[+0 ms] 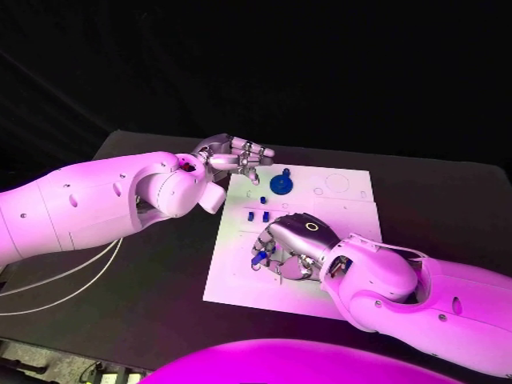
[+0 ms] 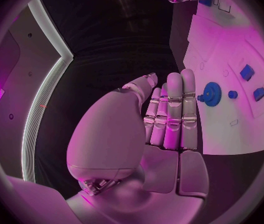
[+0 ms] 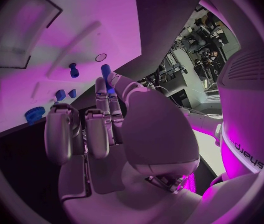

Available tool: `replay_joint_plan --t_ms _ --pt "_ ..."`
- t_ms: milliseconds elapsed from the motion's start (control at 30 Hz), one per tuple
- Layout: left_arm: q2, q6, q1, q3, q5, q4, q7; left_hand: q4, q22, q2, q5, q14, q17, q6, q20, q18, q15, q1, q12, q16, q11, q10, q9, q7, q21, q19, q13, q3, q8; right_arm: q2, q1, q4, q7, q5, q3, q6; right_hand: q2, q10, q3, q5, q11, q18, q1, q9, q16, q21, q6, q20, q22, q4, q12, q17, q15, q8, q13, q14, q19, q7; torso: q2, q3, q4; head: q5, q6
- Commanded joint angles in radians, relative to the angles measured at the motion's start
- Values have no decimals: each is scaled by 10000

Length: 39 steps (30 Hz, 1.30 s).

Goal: Assemble the parts on the task board

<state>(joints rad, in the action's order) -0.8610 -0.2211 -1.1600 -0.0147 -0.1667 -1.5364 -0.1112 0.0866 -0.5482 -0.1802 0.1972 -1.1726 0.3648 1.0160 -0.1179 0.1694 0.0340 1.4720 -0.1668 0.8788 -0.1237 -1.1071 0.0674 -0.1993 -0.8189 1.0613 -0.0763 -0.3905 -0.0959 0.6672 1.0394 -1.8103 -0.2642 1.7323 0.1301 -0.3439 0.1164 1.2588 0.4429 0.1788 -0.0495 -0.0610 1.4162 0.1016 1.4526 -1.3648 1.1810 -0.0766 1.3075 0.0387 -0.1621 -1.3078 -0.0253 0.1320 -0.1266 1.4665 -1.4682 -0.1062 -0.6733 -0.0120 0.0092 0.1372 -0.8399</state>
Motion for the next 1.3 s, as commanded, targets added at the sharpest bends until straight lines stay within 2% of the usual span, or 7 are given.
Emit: replay_joint_plan --t_ms 33,500,1133,1300 --pt "21 174 -9 -5 31 -15 -46 -48 16 55 10 96 -15 -55 10 152 -5 25 -41 -41 5 53 0 9 65 -69 8 -8 -45 -30 -32 63 -89 284 5 256 -92 24 25 37 55 137 -54 243 36 -19 82 48 1418 -33 39 -140 -65 47 -11 563 -171 -53 2 0 8 9 -19" --pt "43 186 -10 -5 -39 -25 -24 -48 16 55 10 96 -15 -55 10 152 -5 25 -41 -41 5 53 0 9 65 -69 8 -8 -45 -207 -124 283 -216 452 16 372 -92 32 21 51 50 146 -78 250 44 -57 77 45 1443 -36 53 -155 -60 45 -14 567 -188 -58 -3 -6 3 42 -11" --pt "49 184 -12 -5 -55 -31 -6 -52 20 65 9 101 -23 -59 8 151 -3 20 -53 -49 3 61 0 7 73 -73 8 -4 -51 -374 -230 446 -407 554 36 716 -91 37 -3 34 39 134 -160 263 27 -2 56 36 1415 -25 94 -115 -50 33 -20 559 -165 -60 4 5 10 65 -94" --pt "54 183 -12 -5 -55 -31 -3 -52 20 65 9 101 -23 -59 8 151 -3 20 -53 -49 3 61 0 7 73 -73 8 -4 -51 -504 -275 550 -394 581 49 527 -36 -214 19 12 -86 116 -318 198 17 98 -359 -22 1371 -24 325 -88 45 -223 15 551 -121 -217 3 6 12 62 -91"
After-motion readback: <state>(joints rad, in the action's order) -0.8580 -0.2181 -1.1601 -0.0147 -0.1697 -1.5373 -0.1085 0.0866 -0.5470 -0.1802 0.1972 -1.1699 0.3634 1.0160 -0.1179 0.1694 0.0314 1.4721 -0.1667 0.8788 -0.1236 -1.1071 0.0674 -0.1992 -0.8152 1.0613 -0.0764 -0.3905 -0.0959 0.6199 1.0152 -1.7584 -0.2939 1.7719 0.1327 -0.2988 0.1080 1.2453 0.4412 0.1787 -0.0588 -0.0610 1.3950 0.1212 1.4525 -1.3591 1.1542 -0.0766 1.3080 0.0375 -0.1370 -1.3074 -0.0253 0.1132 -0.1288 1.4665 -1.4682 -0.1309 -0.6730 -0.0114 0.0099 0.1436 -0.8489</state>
